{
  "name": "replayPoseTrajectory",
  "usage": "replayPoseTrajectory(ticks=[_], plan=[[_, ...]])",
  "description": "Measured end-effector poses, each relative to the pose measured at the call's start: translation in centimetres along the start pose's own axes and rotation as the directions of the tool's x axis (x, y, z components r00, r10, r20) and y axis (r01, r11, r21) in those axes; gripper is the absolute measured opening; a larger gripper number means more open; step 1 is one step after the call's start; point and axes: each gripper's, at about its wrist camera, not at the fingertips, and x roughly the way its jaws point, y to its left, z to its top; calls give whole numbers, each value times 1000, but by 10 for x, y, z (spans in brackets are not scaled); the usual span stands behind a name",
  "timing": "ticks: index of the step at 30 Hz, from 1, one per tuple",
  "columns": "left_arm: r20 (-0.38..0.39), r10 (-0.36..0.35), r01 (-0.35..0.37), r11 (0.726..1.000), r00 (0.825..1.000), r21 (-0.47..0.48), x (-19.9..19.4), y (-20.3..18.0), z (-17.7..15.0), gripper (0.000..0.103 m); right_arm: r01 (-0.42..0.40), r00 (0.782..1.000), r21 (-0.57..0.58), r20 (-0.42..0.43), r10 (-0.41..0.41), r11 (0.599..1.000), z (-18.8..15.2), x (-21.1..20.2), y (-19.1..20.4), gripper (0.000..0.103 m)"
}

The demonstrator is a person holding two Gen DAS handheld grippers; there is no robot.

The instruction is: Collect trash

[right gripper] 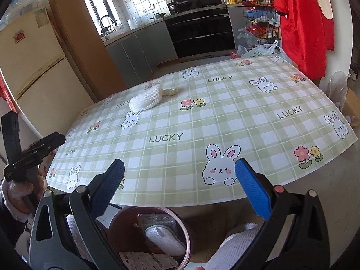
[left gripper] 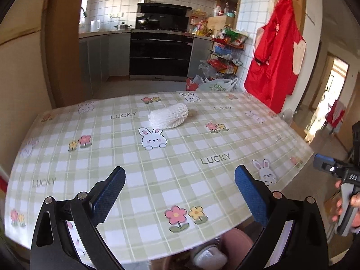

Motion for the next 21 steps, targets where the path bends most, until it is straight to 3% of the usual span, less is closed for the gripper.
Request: replayPoseTrajectory(ticks=[5, 10, 12, 15, 18, 21], plan=[[39, -30, 27, 997, 999, 78, 67, 10, 35, 96, 31, 999, 11, -29, -31, 999, 17, 35, -23, 97], [-19, 17, -13, 981, 1000, 191, 152, 9, 63, 95, 43, 997, -36, -63, -45, 998, 41, 74, -41, 97], [-34, 20, -13, 980, 999, 200, 178, 11, 71, 92, 12, 998, -28, -67, -14, 1000, 51, 85, -48, 97], [-61, 6, 8, 974, 998, 224, 211, 11, 80, 92, 9, 998, -8, -55, -9, 1000, 68, 99, -58, 97], [-97, 44, -16, 962, 994, 273, 244, 13, 82, 90, 37, 998, -22, -47, -38, 999, 81, 113, -64, 97], [-109, 72, -36, 953, 991, 300, 267, 17, 81, 90, -9, 998, 3, -54, 9, 1000, 89, 125, -69, 97]])
